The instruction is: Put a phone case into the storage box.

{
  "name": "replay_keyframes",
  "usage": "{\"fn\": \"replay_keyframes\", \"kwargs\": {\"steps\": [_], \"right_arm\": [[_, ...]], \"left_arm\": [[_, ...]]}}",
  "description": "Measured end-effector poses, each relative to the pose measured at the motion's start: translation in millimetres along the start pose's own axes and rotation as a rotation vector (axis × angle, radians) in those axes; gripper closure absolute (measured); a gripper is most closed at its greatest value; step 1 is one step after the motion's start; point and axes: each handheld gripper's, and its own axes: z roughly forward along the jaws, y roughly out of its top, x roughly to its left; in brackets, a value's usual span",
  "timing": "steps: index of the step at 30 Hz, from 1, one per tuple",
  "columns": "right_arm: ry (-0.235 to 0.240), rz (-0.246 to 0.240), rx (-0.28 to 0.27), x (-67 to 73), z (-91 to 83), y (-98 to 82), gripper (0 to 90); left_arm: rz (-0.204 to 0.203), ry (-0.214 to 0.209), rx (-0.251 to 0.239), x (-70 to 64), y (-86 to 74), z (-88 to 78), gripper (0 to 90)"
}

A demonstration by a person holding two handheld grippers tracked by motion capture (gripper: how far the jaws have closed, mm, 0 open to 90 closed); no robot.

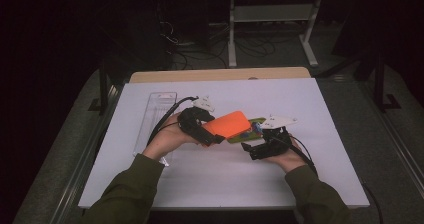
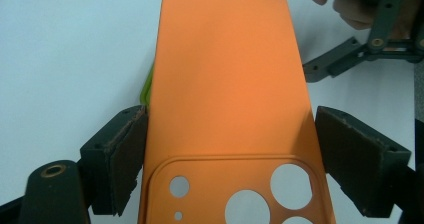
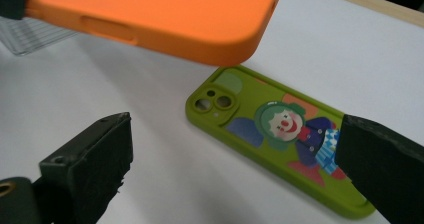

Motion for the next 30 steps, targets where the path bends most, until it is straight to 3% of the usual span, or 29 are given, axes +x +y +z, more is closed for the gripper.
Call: {"fn": "replay_keyframes", "kwargs": {"steps": [3,9,19,23,30], "right_arm": [[-0.003,-0.001,-0.007,-0.6,4.2,2.6,1.6],[-0.017,-0.051,-0.021,3.9,11.3,3.0,1.6],[-0.090,-0.176,-0.029,11.6,8.5,2.4,1.6],[-0.103,-0.211,-0.032,14.8,7.6,2.3,1.6],[-0.138,-0.296,-0.039,22.7,6.4,3.6,1.6]], "left_arm": [[0.001,-0.001,0.003,-0.5,0.0,-0.1,16.1],[0.005,0.003,0.011,-1.6,-0.3,0.6,16.1],[0.021,-0.001,0.010,-3.0,-0.7,3.6,16.1],[0.005,-0.003,0.003,-4.8,-0.8,4.6,16.1],[0.035,0.004,0.016,-3.1,-0.3,4.0,16.1]]}}
